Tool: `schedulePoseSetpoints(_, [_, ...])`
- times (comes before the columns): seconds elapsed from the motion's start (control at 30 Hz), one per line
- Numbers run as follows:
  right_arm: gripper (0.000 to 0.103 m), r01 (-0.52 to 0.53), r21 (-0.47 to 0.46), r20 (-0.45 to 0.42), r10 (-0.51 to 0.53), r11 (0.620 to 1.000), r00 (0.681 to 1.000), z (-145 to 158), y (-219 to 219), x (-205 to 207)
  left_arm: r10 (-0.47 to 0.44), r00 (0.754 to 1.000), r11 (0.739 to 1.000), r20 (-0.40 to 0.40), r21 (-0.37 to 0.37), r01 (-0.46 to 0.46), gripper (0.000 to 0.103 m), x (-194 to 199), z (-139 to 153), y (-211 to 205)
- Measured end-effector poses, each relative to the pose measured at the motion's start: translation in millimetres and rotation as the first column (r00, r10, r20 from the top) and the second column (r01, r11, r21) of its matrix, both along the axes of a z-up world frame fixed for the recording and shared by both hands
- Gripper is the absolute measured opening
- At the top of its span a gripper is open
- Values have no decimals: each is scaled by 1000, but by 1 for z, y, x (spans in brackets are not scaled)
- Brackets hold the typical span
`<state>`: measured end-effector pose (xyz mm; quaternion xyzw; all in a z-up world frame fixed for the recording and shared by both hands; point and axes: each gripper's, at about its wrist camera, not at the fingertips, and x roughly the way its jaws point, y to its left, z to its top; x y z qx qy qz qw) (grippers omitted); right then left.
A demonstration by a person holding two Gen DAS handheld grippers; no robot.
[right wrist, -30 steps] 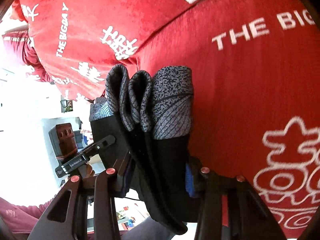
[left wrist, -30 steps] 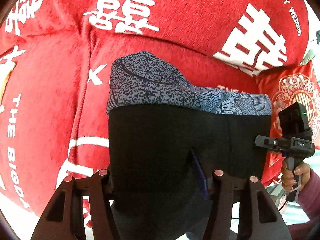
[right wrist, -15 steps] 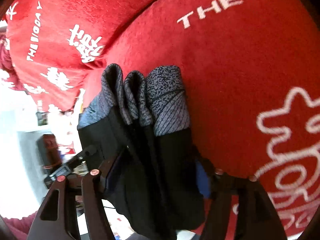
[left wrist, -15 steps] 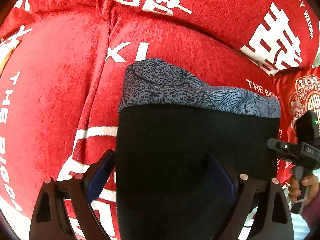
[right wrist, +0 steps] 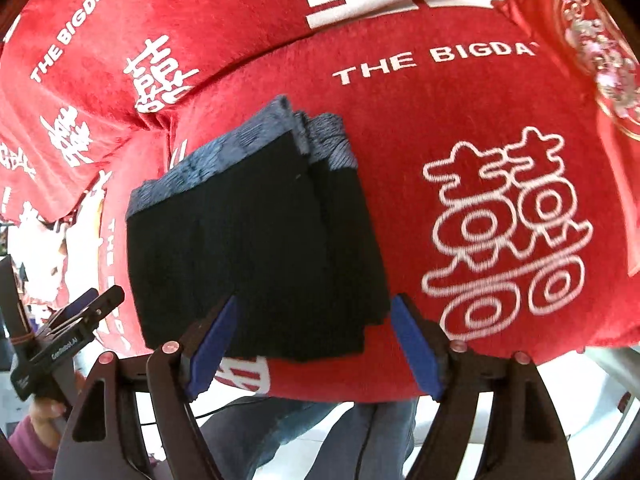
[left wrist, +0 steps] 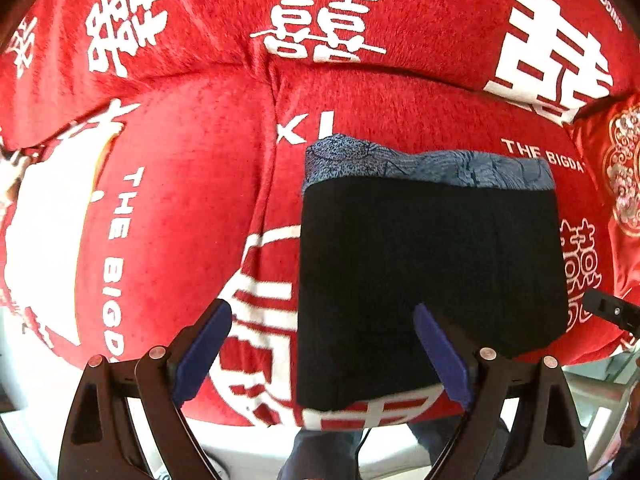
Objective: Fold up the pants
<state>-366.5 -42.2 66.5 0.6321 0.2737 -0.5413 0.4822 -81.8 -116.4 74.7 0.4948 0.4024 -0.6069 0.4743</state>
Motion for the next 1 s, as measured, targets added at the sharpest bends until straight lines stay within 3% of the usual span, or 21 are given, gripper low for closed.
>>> schedulePoseSetpoints(0.1, [83, -30, -12, -67, 29, 999, 997, 18, 5, 23, -22, 999, 1000, 25, -4, 22, 93, -4, 11, 9])
schedulePoseSetpoints(0.17, [102, -61, -15, -132, 58, 998, 990, 29, 6, 40, -37, 998, 999, 47, -12, 38, 93, -6, 19, 14])
schedulePoseSetpoints(0.33, [103, -104, -18, -222, 98, 994, 970, 55, 16, 67, -52, 997, 997, 63, -45, 54, 93, -6, 41, 29])
schedulePoseSetpoints(0.53, [103, -59, 43, -191, 66, 997, 979, 70, 32, 72, -45, 998, 998, 51, -37, 47, 93, -5, 59, 40])
schedulePoseSetpoints(1.0, [103, -46, 48, -199, 55, 998, 979, 97, 35, 75, -66, 998, 997, 23, -49, 67, 93, -12, 91, 50])
